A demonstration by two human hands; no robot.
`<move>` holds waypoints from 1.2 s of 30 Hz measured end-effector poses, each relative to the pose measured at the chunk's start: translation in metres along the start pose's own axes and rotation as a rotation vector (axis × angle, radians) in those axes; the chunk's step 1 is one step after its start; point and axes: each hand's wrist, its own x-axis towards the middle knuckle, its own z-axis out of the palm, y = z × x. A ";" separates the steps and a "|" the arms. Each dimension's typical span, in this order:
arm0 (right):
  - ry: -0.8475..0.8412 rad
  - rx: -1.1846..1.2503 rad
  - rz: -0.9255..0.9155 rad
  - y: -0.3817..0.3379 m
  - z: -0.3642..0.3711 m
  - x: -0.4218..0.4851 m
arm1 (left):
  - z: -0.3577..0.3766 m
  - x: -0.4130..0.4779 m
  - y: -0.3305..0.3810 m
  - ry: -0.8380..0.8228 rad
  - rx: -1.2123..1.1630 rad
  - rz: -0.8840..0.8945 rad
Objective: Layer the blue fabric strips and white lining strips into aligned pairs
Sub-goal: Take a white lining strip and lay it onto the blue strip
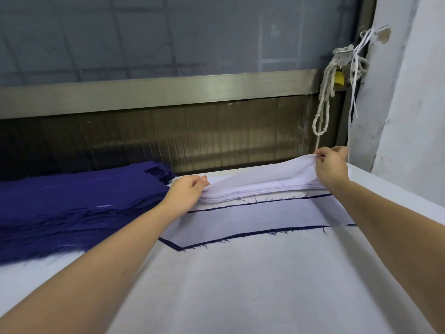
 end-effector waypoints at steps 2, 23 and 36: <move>-0.029 -0.061 -0.018 0.003 -0.001 0.000 | 0.000 0.000 0.000 0.013 0.016 0.007; 0.060 0.126 0.001 0.008 -0.009 0.011 | -0.001 0.001 0.008 0.121 -0.123 0.025; -0.063 -0.047 -0.099 0.010 -0.010 0.016 | 0.001 -0.001 0.005 0.087 -0.128 0.008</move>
